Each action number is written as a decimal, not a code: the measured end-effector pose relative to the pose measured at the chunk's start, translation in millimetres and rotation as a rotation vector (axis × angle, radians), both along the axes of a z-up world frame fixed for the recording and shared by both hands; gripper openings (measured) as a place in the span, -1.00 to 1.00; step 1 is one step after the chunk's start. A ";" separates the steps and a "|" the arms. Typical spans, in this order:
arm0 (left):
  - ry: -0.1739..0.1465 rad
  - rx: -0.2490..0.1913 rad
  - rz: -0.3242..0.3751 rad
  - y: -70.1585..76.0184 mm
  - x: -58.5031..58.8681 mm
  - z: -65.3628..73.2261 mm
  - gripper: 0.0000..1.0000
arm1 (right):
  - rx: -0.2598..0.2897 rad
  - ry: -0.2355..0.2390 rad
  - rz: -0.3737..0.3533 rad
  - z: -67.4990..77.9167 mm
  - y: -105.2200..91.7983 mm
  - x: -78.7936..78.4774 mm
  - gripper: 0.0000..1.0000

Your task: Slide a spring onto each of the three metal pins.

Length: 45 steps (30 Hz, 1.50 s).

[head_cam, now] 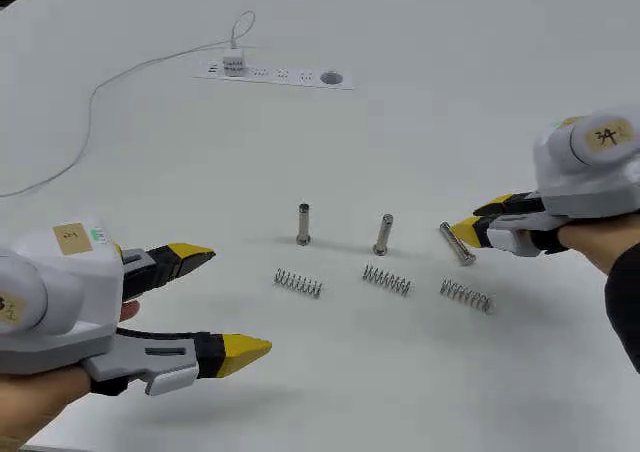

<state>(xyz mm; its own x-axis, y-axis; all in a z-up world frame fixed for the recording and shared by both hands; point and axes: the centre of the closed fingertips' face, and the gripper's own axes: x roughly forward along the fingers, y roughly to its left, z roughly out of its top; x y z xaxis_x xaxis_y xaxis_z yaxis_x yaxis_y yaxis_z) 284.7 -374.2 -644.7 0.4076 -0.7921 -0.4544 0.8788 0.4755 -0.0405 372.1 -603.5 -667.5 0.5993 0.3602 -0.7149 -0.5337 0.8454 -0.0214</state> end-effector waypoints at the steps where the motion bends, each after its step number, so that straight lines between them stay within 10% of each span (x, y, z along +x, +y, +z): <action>1: -0.001 -0.001 0.000 -0.1 0.0 0.3 0.42 | -0.004 0.008 -0.004 -2.6 0.5 1.0 -0.55; 23: 0.009 -0.011 0.004 -1.5 -0.4 -2.4 0.41 | -0.026 0.120 -0.146 -38.2 -2.9 17.6 -0.73; 45: 0.012 -0.011 0.001 -2.5 -0.7 -2.9 0.40 | -0.109 0.126 -0.131 -36.9 -5.3 16.0 -0.82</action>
<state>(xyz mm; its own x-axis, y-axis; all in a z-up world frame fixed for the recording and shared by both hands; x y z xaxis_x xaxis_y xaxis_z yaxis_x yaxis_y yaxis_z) 283.9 -376.7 -647.6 0.4028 -0.7966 -0.4508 0.8779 0.4756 -0.0559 388.1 -608.8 -704.5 0.5395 0.2010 -0.8176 -0.4232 0.9042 -0.0570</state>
